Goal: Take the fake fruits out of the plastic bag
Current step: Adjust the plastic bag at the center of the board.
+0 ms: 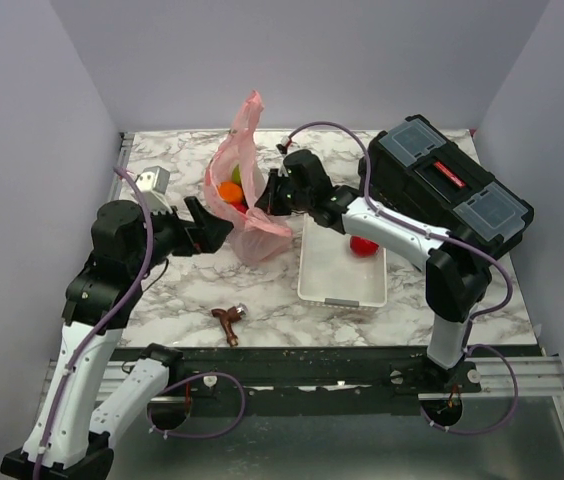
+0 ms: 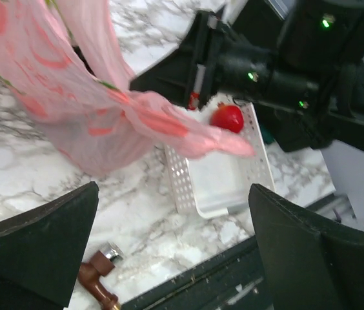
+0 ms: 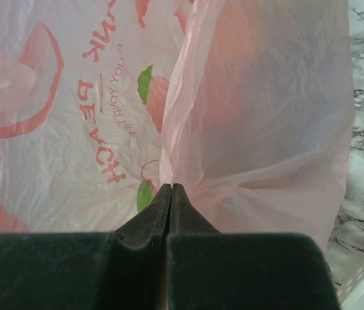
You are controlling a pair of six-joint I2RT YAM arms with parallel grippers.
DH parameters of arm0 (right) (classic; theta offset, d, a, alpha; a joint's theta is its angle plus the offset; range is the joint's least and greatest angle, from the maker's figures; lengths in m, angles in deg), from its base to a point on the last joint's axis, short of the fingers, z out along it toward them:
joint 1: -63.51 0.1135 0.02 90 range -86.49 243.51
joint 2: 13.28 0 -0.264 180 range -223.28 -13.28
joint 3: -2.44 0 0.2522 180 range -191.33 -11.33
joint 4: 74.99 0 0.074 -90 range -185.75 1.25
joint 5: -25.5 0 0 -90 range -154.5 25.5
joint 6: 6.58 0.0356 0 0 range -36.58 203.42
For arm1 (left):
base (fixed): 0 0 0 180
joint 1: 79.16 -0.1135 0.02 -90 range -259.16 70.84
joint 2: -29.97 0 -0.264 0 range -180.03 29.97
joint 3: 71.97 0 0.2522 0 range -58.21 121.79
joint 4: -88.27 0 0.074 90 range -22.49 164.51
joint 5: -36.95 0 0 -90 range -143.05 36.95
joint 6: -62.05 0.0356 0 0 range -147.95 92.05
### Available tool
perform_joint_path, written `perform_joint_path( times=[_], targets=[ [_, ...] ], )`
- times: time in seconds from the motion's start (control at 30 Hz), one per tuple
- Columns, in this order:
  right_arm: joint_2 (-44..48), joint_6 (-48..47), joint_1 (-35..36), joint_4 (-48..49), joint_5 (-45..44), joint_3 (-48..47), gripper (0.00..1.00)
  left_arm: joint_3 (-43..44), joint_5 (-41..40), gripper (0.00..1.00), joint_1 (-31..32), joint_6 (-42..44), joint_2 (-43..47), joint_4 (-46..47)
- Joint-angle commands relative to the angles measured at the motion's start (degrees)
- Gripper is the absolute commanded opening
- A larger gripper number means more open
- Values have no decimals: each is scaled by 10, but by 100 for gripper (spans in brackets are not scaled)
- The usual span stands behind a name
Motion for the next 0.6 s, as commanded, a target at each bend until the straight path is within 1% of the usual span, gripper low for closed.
perform_joint_path(
  times=[0.0, 0.13, 0.17, 0.23, 0.33, 0.4, 0.43, 0.5, 0.53, 0.57],
  targets=[
    [45, -14, 4, 35, 10, 10, 1, 31, -118, 99, 0, 12, -63, 8],
    [52, -13, 6, 46, 19, 14, 1, 96, -214, 99, 0, -9, -174, -15],
    [55, -15, 7, 52, 19, 18, 1, 110, -227, 99, 0, -9, -196, -21],
    [58, -19, 8, 58, 16, 25, 1, 135, -241, 99, 0, 1, -233, -15],
    [60, -16, 8, 49, 13, 21, 1, 134, -252, 99, 1, 6, -275, 17],
    [68, -14, 9, 58, 14, 34, 1, 146, -267, 99, 1, 6, -310, 9],
    [74, -16, 9, 68, 12, 40, 1, 155, -271, 97, 1, 8, -325, 1],
    [76, -20, 9, 69, -10, 45, 1, 165, -276, 89, 0, 9, -352, -4],
    [75, -22, 10, 58, -21, 39, 1, 169, -276, 84, -1, 13, -362, -4],
    [74, -27, 10, 48, -31, 32, 1, 179, -273, 76, -3, 20, -373, -7]
  ],
)
